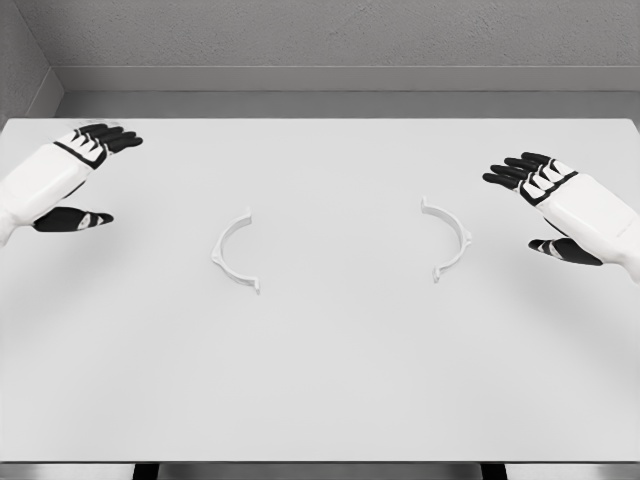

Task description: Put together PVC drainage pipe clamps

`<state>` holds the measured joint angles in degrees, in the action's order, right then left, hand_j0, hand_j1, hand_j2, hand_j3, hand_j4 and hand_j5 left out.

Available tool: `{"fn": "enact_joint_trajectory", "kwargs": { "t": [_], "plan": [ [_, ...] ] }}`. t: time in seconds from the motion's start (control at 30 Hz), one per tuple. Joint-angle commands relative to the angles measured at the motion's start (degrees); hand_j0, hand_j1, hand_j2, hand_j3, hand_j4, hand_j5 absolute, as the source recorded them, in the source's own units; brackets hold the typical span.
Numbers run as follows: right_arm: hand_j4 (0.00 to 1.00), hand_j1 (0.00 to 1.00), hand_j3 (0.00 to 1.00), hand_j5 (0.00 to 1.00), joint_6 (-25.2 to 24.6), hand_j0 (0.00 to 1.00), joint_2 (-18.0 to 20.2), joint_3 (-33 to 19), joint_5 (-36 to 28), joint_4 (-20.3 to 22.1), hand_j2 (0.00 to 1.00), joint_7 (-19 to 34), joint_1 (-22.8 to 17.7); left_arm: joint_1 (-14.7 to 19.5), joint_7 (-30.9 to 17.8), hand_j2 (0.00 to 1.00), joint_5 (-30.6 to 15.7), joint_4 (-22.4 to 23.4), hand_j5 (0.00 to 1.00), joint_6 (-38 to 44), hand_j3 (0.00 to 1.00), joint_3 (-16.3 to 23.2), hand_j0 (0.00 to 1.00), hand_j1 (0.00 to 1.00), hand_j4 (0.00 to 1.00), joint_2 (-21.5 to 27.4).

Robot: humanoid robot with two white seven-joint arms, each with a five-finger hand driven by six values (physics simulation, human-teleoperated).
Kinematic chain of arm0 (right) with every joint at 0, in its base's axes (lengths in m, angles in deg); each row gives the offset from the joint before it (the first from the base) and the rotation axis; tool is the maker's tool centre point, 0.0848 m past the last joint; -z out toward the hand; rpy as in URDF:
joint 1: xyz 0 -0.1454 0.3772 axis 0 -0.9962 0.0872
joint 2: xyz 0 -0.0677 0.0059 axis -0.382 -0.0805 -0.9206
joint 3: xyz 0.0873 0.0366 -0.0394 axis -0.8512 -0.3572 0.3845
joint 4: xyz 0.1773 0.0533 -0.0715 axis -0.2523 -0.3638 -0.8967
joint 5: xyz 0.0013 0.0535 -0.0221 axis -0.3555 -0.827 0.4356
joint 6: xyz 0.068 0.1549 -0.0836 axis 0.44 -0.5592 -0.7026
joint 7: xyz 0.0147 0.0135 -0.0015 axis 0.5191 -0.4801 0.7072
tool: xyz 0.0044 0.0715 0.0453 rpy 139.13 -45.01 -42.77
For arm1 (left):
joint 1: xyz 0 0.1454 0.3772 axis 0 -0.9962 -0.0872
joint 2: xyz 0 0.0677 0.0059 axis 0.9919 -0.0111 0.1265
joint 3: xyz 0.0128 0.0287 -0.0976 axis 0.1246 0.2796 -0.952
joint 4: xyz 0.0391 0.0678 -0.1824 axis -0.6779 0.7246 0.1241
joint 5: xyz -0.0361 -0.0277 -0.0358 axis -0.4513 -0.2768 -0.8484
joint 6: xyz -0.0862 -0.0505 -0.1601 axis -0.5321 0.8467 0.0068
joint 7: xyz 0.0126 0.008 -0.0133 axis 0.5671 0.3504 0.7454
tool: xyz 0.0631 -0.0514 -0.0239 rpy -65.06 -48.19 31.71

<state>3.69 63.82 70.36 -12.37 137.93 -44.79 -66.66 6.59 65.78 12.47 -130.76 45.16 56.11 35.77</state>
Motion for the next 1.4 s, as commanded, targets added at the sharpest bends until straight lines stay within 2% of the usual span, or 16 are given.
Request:
{"fn": "enact_joint_trajectory", "kwargs": {
  "t": [0.0, 0.13, 0.17, 0.23, 0.27, 0.3, 0.4, 0.43, 0.5, 0.67, 0.77, 0.93, 1.07, 1.13, 1.37],
  "plan": [
    [1.0, 1.0, 1.0, 1.0, -0.06, 1.0, 0.14, 0.0, -0.35, -0.05, 1.0, -0.03, 0.0, 0.0, 0.04, 1.0, -0.33, -0.36, 1.0, 0.0, 1.0, 0.22, 1.0, 1.0, 1.0, 0.15],
    [1.0, 1.0, 1.0, 1.0, -0.06, 1.0, 0.05, 0.09, -0.44, -0.05, 1.0, 0.23, 0.0, -0.26, 0.04, 1.0, -0.33, -0.27, 1.0, 0.0, 1.0, 0.14, 1.0, 1.0, 1.0, -0.2],
    [1.0, 1.0, 1.0, 1.0, -0.06, 1.0, -0.3, 0.26, -0.44, -1.02, 1.0, 4.53, 1.66, -0.26, 0.04, 1.0, -0.33, -0.27, 1.0, 0.0, 1.0, 0.22, 1.0, 1.0, 1.0, -0.46],
    [1.0, 1.0, 1.0, 1.0, -0.06, 1.0, -4.43, 3.51, 0.18, -6.38, 1.0, 13.68, 9.14, -0.26, 0.04, 1.0, -0.33, -0.27, 1.0, 0.0, 1.0, 0.4, 1.0, 1.0, 1.0, -0.47],
    [1.0, 1.0, 1.0, 1.0, -0.06, 1.0, -8.47, 5.36, 1.14, -13.05, 1.0, 20.27, 14.49, -0.35, 0.12, 1.0, -0.33, -0.27, 1.0, 0.0, 1.0, 0.58, 1.0, 1.0, 1.0, -0.47],
    [1.0, 1.0, 1.0, 1.0, -0.06, 1.0, -9.97, 6.5, 2.46, -15.52, 1.0, 21.42, 16.26, -0.97, 0.04, 1.0, -0.33, -0.36, 1.0, 0.0, 1.0, 0.75, 1.0, 1.0, 1.0, -0.55],
    [1.0, 1.0, 1.0, 1.0, -0.06, 1.0, -10.84, 7.38, 3.61, -16.4, 1.0, 21.51, 16.43, -0.97, 0.04, 1.0, -0.42, -0.44, 1.0, 0.0, 1.0, 0.75, 1.0, 1.0, 1.0, -1.08],
    [1.0, 1.0, 1.0, 1.0, -0.06, 1.0, -11.37, 7.56, 4.66, -18.24, 1.0, 21.42, 16.96, -0.97, 0.04, 1.0, -0.24, -0.71, 1.0, 0.0, 1.0, 0.84, 1.0, 1.0, 1.0, -1.17],
    [1.0, 1.0, 1.0, 1.0, -0.06, 1.0, -13.13, 7.56, 4.75, -18.33, 1.0, 21.15, 16.88, -1.05, 0.04, 1.0, -0.24, -0.71, 1.0, 0.0, 1.0, 1.02, 1.0, 1.0, 1.0, -1.87],
    [1.0, 1.0, 1.0, 1.0, -0.06, 1.0, -14.8, 6.68, 3.7, -18.42, 1.0, 21.07, 16.96, -0.97, 0.04, 1.0, -0.07, -0.62, 1.0, 0.0, 1.0, 1.1, 1.0, 1.0, 1.0, -2.93],
    [1.0, 1.0, 1.0, 1.0, -0.06, 1.0, -16.12, 4.57, 3.78, -18.16, 1.0, 20.98, 16.79, -0.88, 0.04, 1.0, -0.07, -0.53, 1.0, 0.0, 1.0, 1.89, 1.0, 1.0, 1.0, -3.28],
    [1.0, 1.0, 1.0, 1.0, -0.87, 1.0, -16.12, 4.31, 3.87, -17.98, 1.0, 20.89, 16.79, -0.7, 0.04, 1.0, -0.07, -0.79, 1.0, 0.0, 1.0, 3.21, 1.0, 1.0, 1.0, -3.89],
    [1.0, 1.0, 1.0, 1.0, -3.51, 1.0, -15.86, 4.31, 4.66, -18.33, 1.0, 20.54, 17.05, 0.53, 0.12, 1.0, 1.78, -0.88, 1.0, 0.0, 1.0, 6.9, 1.0, 1.0, 1.0, -6.18],
    [1.0, 1.0, 1.0, 1.0, -5.26, 1.0, -15.94, 4.57, 5.98, -19.65, 1.0, 17.46, 17.4, 1.14, 0.13, 1.0, 1.95, -1.41, 1.0, 0.0, 1.0, 7.96, 1.0, 1.0, 1.0, -6.53],
    [1.0, 1.0, 1.0, 1.0, -6.06, 1.0, -16.3, 5.1, 8.27, -23.25, 1.0, 15.0, 19.16, 1.58, 0.04, 1.0, 2.13, -1.15, 1.0, 0.0, 1.0, 8.13, 1.0, 1.0, 1.0, -7.32]
  ]
}}
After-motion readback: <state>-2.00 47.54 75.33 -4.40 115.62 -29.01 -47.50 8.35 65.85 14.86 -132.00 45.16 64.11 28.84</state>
